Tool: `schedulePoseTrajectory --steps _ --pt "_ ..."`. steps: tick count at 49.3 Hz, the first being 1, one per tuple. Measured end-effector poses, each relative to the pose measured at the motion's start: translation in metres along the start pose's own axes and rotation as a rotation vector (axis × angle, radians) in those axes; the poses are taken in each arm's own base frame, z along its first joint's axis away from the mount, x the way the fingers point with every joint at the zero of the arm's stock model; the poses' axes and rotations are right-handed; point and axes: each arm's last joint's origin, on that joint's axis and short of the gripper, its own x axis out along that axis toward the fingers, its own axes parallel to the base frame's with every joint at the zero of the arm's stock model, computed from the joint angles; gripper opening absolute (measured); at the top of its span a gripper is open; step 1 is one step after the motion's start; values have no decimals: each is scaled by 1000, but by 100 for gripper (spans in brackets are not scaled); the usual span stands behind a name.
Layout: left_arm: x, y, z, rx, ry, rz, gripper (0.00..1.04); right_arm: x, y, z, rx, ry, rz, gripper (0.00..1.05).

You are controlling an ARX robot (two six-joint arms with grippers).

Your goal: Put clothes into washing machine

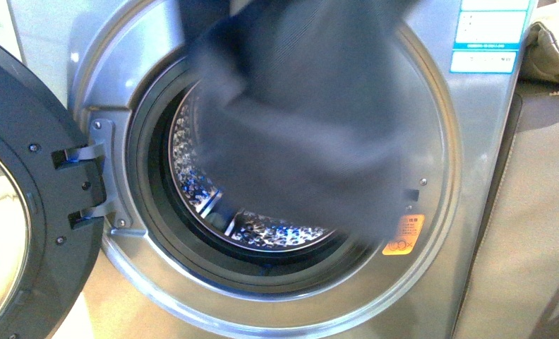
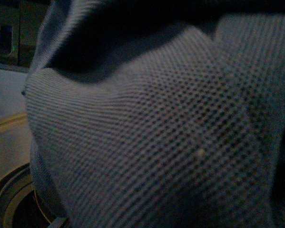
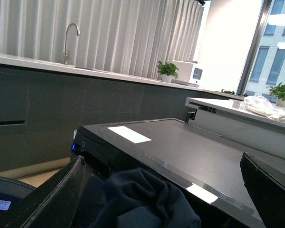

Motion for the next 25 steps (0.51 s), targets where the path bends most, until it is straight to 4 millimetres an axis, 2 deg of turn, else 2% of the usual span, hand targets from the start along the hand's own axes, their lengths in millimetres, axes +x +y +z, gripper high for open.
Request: schedulePoseTrajectory --steps 10,25 --pt "5 15 -21 15 41 29 6 0 0 0 0 -1 0 97" --pt "21 45 -79 9 111 77 6 0 0 0 0 -1 0 97"
